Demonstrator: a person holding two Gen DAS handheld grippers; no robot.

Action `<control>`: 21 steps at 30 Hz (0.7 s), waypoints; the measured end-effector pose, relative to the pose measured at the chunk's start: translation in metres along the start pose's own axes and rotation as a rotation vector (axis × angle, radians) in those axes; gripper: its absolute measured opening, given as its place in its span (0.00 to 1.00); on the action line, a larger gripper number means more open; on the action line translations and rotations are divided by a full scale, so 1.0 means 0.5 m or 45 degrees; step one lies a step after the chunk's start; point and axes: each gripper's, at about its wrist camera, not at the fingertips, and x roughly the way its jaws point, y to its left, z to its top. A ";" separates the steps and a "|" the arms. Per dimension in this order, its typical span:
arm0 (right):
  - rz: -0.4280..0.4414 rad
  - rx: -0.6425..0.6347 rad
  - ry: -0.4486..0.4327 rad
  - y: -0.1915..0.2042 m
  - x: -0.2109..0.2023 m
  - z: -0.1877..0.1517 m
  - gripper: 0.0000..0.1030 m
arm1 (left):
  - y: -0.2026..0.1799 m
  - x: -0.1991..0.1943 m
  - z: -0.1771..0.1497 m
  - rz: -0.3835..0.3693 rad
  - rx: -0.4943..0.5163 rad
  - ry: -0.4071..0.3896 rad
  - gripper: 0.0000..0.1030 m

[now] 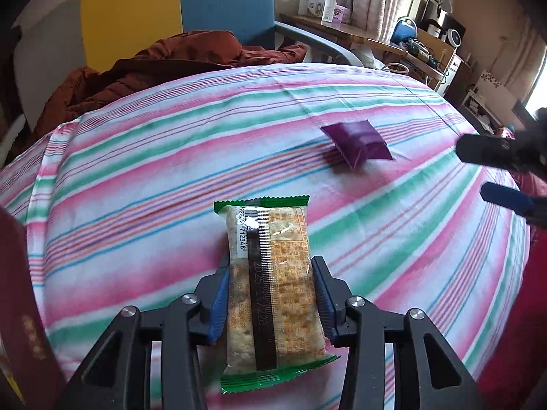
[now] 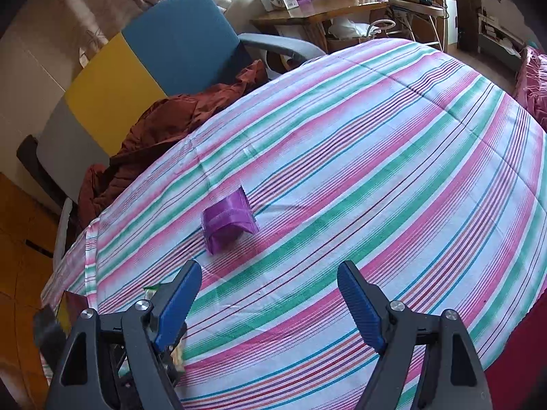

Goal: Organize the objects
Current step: 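Grasp the cracker packet with the left gripper while the right grasps the purple bag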

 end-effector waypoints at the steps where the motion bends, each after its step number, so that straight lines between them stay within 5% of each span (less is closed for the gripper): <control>1: 0.002 0.001 0.018 0.002 0.005 -0.002 0.81 | 0.000 -0.006 -0.009 0.000 0.002 -0.002 0.43; 6: -0.010 -0.076 0.110 0.035 0.027 -0.008 0.81 | 0.011 -0.031 -0.050 -0.032 0.001 -0.015 0.44; 11: -0.096 -0.338 0.086 0.125 0.052 0.027 0.81 | 0.016 -0.033 -0.055 -0.056 -0.004 -0.028 0.44; 21: -0.346 -0.577 0.170 0.178 0.219 0.086 0.82 | 0.023 -0.032 -0.059 -0.083 -0.013 -0.044 0.45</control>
